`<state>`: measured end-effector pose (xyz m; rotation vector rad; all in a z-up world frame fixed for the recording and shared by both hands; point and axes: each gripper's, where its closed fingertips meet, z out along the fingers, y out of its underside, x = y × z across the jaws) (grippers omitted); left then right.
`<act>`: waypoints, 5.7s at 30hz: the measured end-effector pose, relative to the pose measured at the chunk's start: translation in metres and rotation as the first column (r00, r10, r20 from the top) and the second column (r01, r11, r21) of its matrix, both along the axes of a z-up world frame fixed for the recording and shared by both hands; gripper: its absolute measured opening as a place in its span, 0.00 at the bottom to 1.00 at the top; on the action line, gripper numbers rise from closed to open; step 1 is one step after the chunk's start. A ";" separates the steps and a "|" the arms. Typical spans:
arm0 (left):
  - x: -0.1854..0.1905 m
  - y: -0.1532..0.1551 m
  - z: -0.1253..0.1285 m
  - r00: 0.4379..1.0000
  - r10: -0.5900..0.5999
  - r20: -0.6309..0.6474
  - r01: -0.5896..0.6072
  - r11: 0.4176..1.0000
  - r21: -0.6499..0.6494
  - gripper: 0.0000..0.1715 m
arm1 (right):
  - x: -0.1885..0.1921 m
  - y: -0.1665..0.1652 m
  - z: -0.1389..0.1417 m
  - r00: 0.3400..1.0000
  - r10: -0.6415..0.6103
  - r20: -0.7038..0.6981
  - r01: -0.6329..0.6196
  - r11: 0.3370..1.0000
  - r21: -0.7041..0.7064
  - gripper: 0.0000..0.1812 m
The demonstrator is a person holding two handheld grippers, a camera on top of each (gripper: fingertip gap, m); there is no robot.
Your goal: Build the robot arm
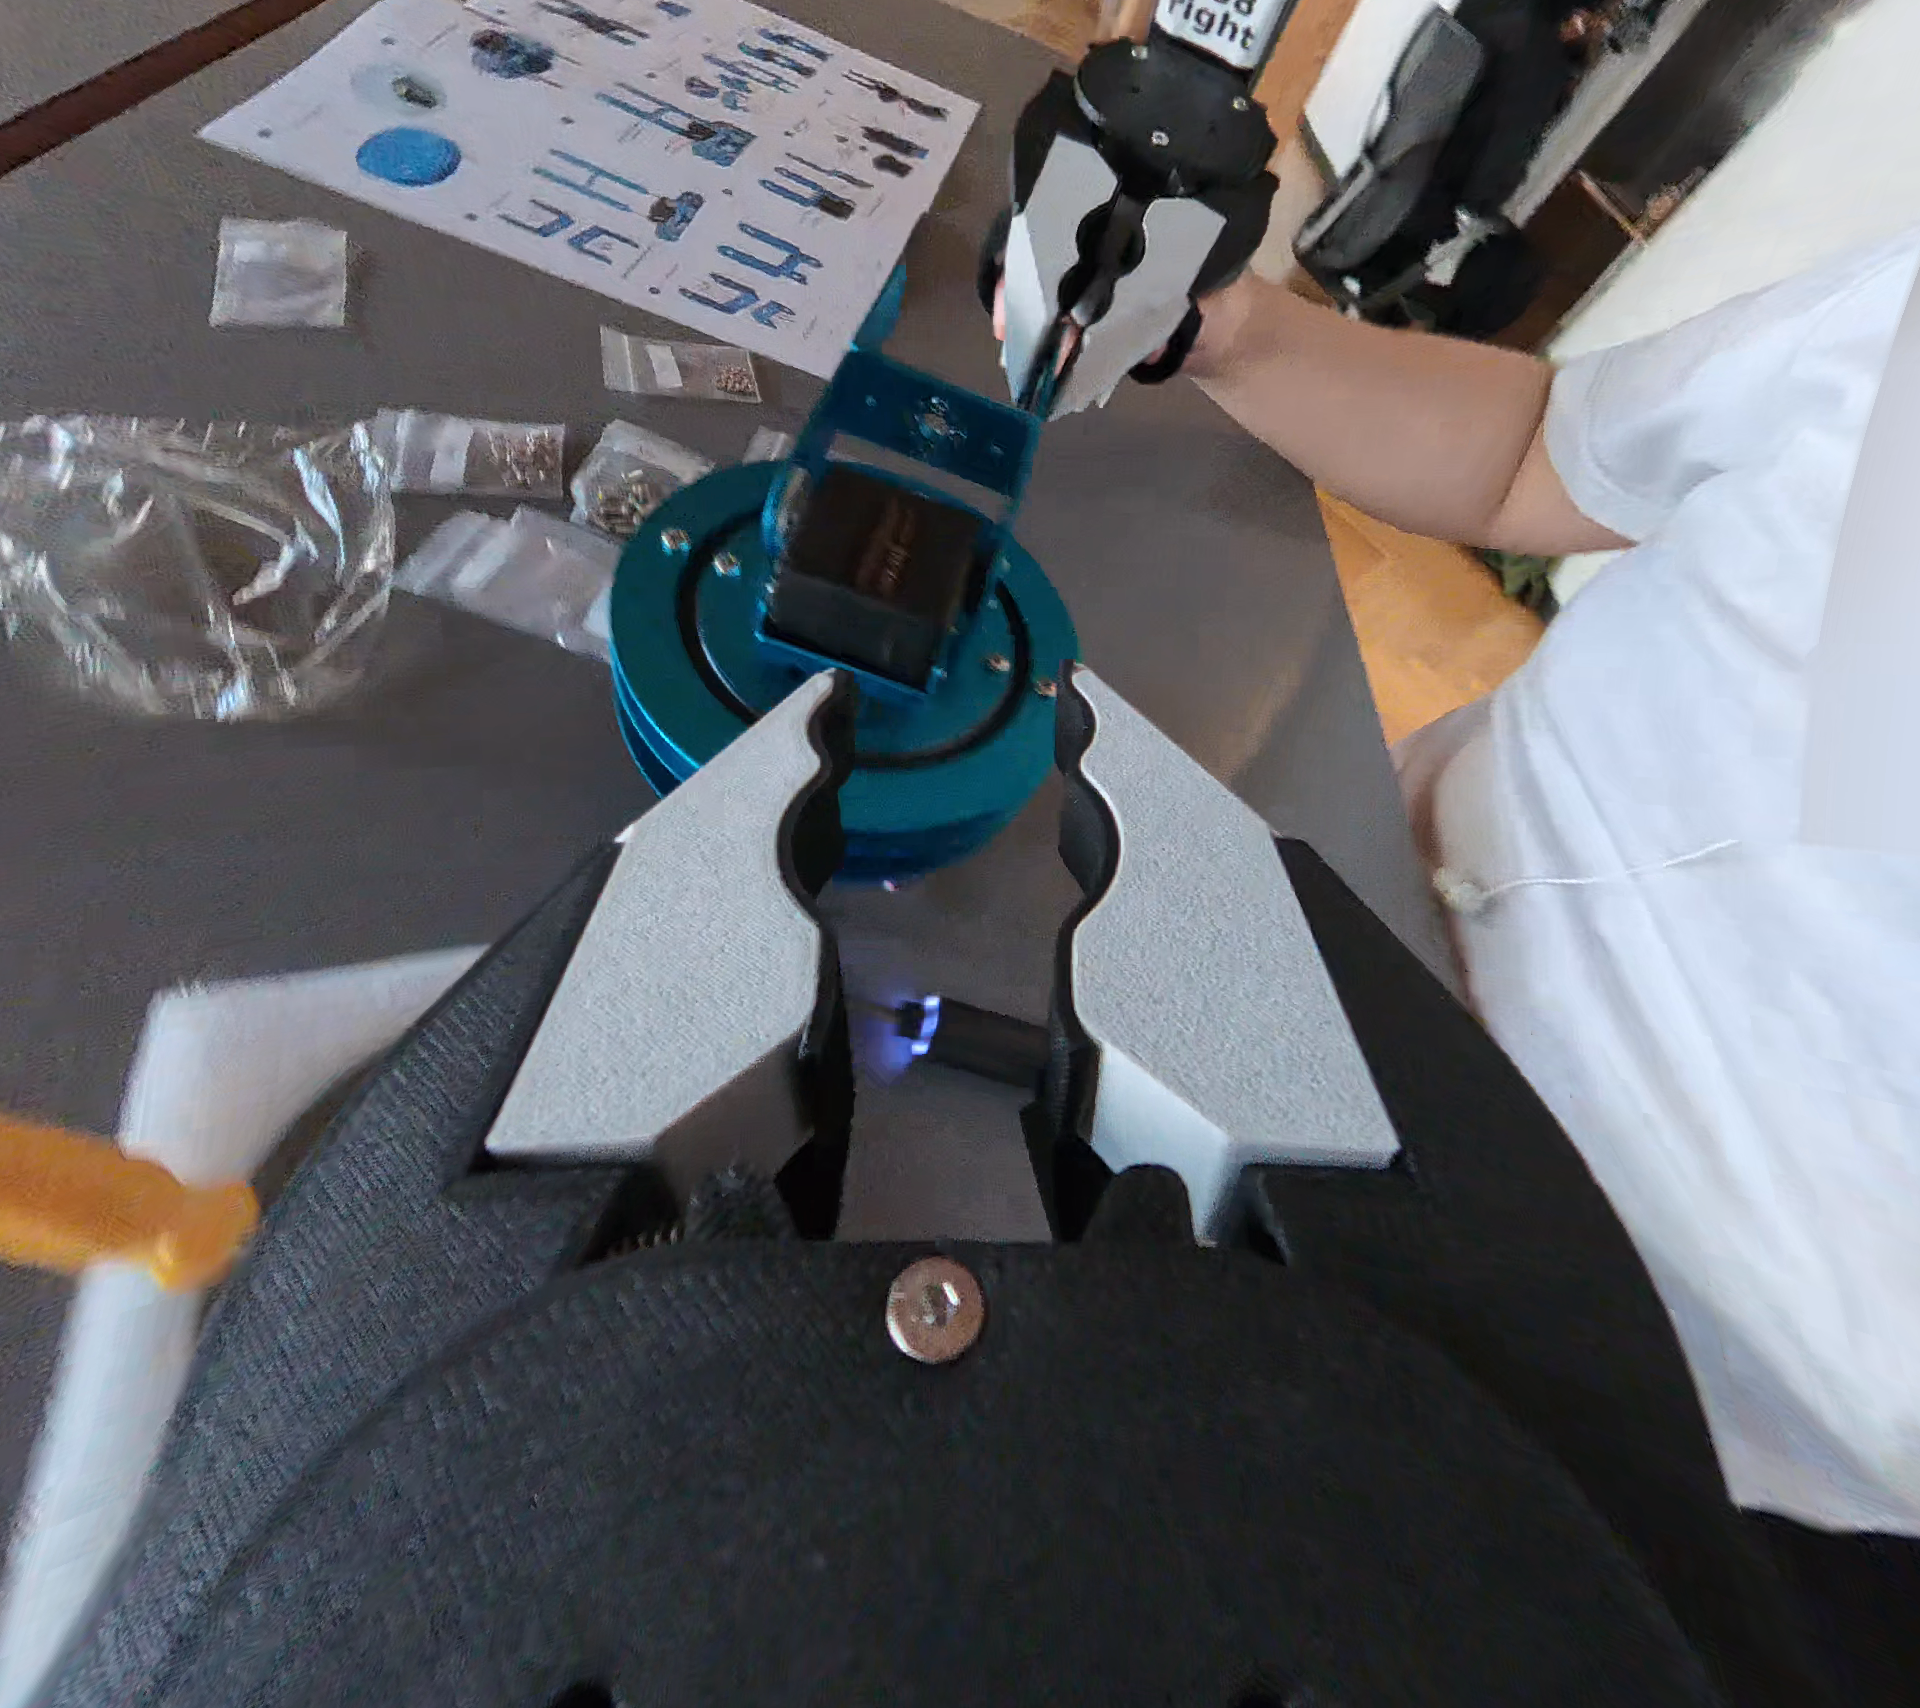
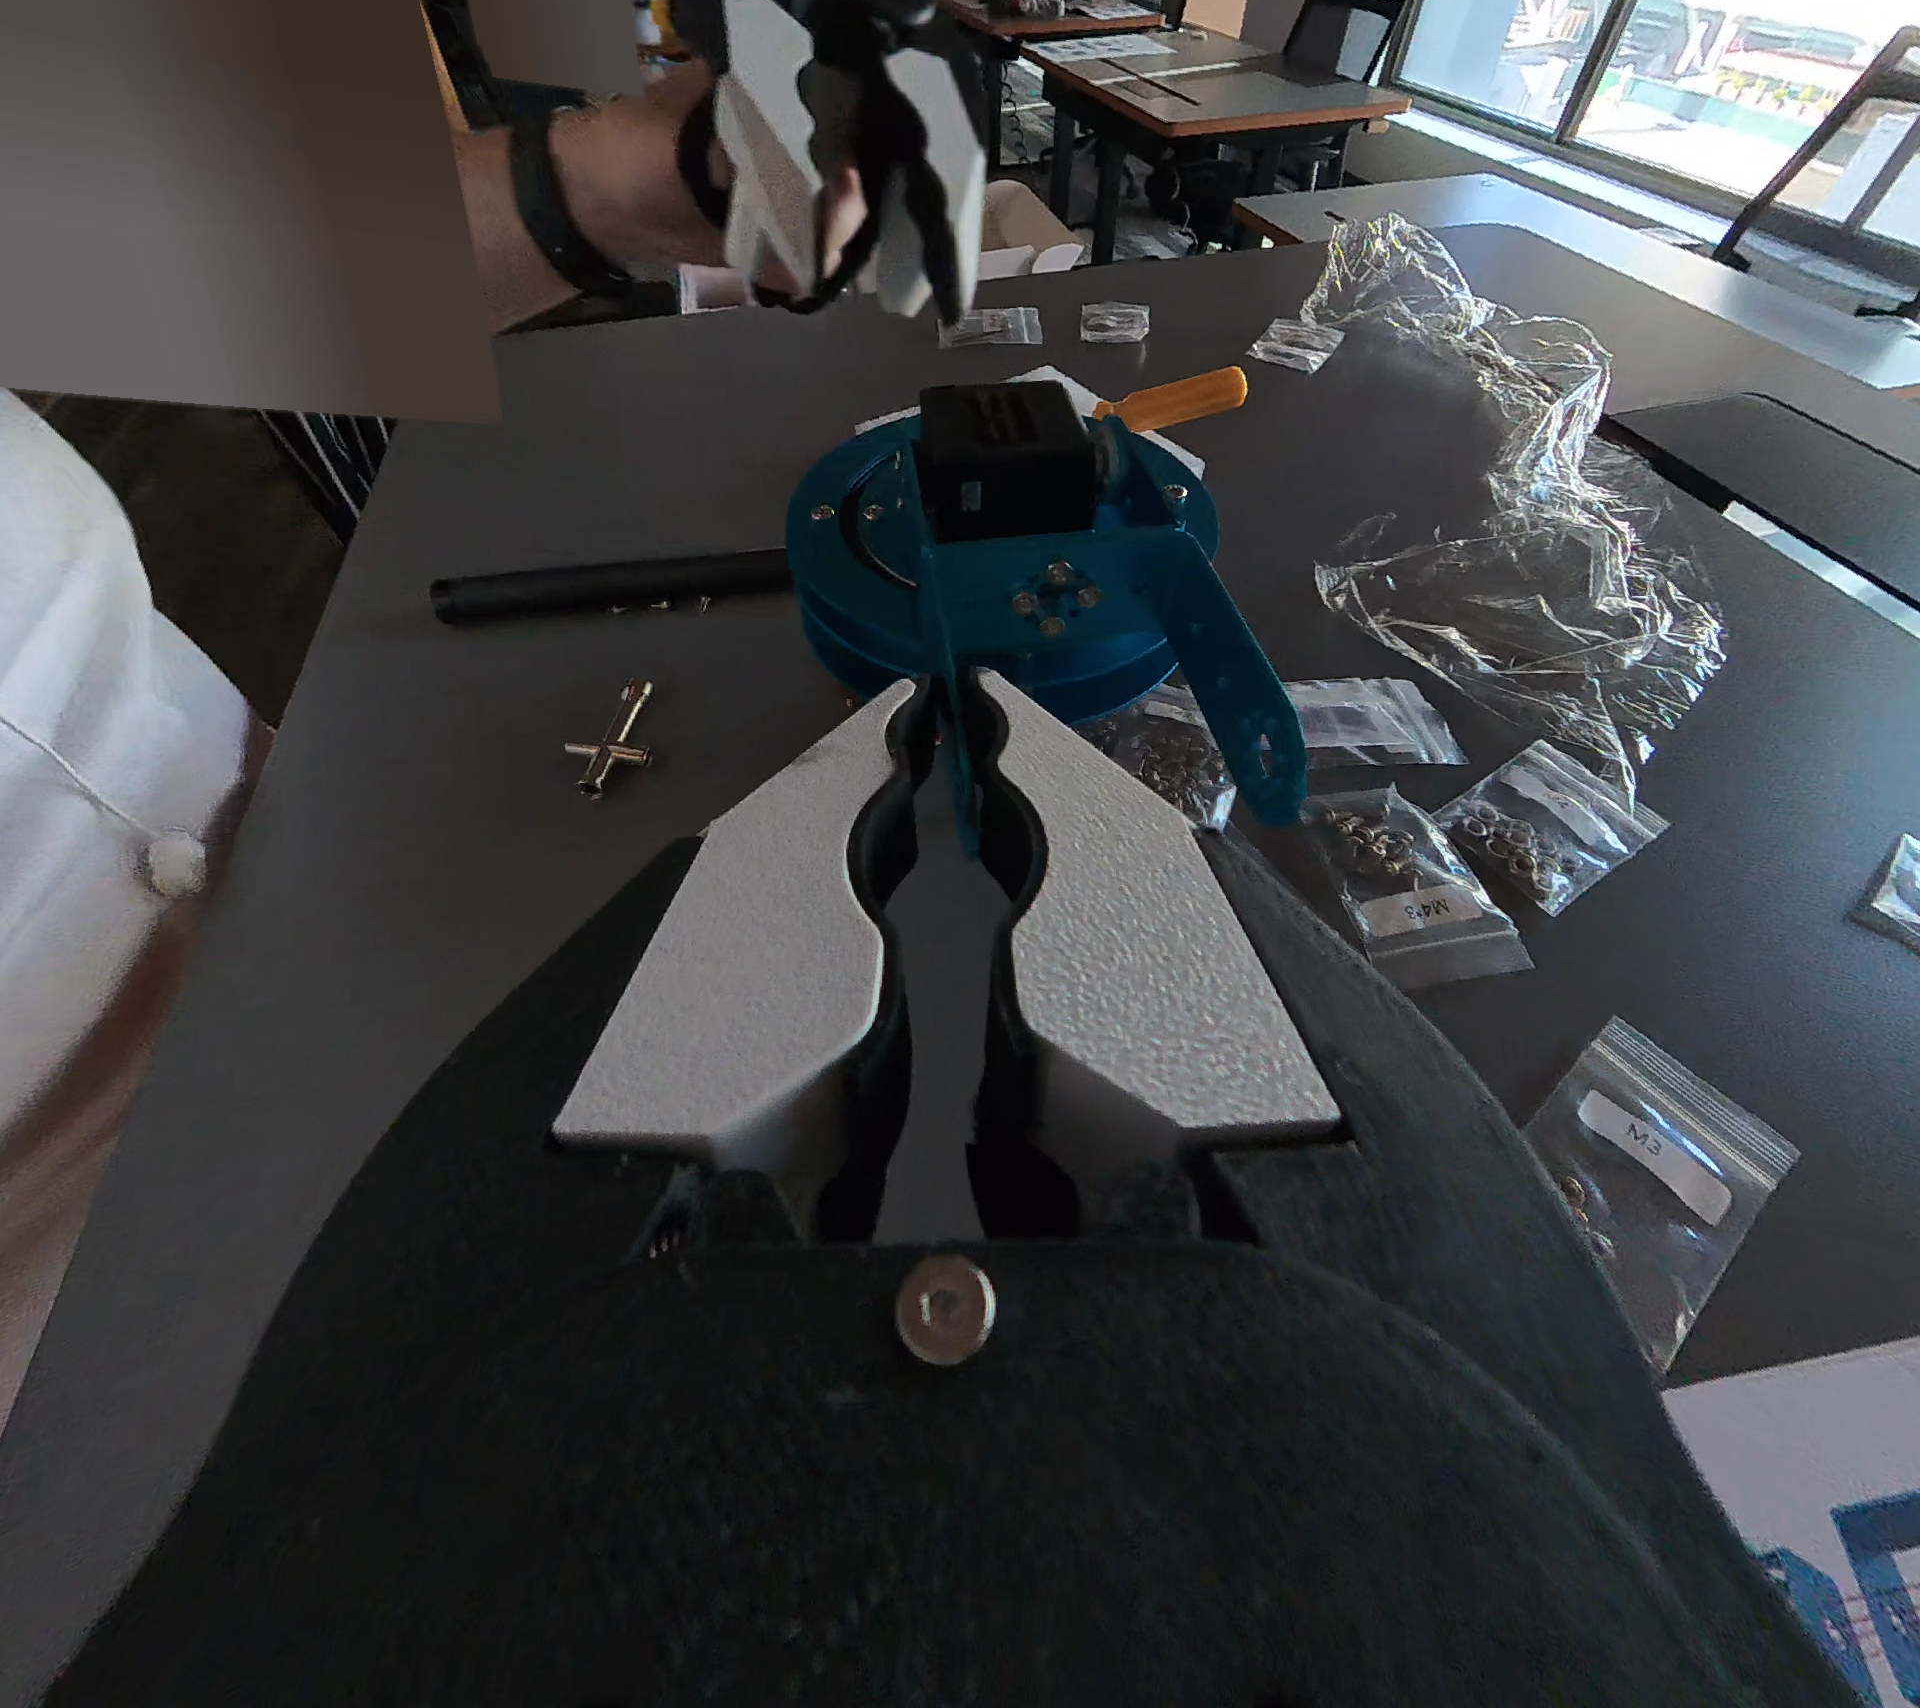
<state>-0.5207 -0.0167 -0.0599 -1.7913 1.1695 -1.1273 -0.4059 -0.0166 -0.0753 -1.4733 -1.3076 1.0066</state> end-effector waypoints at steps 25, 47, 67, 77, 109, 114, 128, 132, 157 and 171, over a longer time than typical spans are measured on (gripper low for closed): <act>0.029 0.019 -0.021 0.983 -0.170 0.063 0.168 0.985 0.036 0.26 | -0.002 -0.007 0.000 0.999 0.000 -0.053 -0.001 1.000 -0.019 0.01; 0.032 0.021 -0.025 0.998 -0.057 0.035 0.050 0.983 0.179 0.26 | -0.005 -0.011 0.001 0.997 -0.069 -0.033 0.070 0.997 0.042 0.01; -0.018 -0.078 -0.034 0.816 0.545 -0.191 -0.570 0.814 -0.112 0.35 | 0.045 -0.065 0.022 0.932 -0.245 -0.266 0.237 0.969 -0.064 0.14; 0.012 -0.137 -0.109 0.512 0.661 -0.548 -0.800 0.600 -0.024 0.26 | -0.013 -0.085 -0.015 0.995 0.048 -0.086 -0.062 0.982 -0.177 0.13; -0.051 -0.094 -0.047 0.756 0.580 -0.302 -0.622 0.781 -0.055 0.24 | -0.014 0.012 0.051 0.982 0.089 0.167 -0.071 0.991 -0.112 0.43; -0.011 -0.068 -0.043 0.799 0.553 -0.237 -0.582 0.810 -0.071 0.24 | -0.024 0.011 0.025 0.963 0.120 0.242 -0.080 0.983 -0.168 0.47; 0.020 0.002 -0.042 0.819 0.532 -0.215 -0.460 0.833 0.309 0.65 | -0.009 0.015 -0.005 0.948 -0.044 0.314 0.040 0.999 0.021 0.36; 0.023 0.007 -0.058 0.800 0.534 -0.274 -0.451 0.836 0.313 0.64 | -0.010 0.015 -0.004 0.956 -0.065 0.286 0.066 0.998 0.007 0.36; -0.019 -0.007 -0.060 0.730 0.652 -0.205 -0.664 0.747 0.012 0.43 | -0.022 -0.071 0.008 0.981 0.064 0.182 -0.024 0.977 -0.210 0.43; 0.050 -0.051 -0.007 0.578 0.790 -0.205 -0.809 0.587 -0.016 0.61 | -0.082 0.088 0.018 0.947 0.320 -0.003 -0.285 0.841 -0.460 0.23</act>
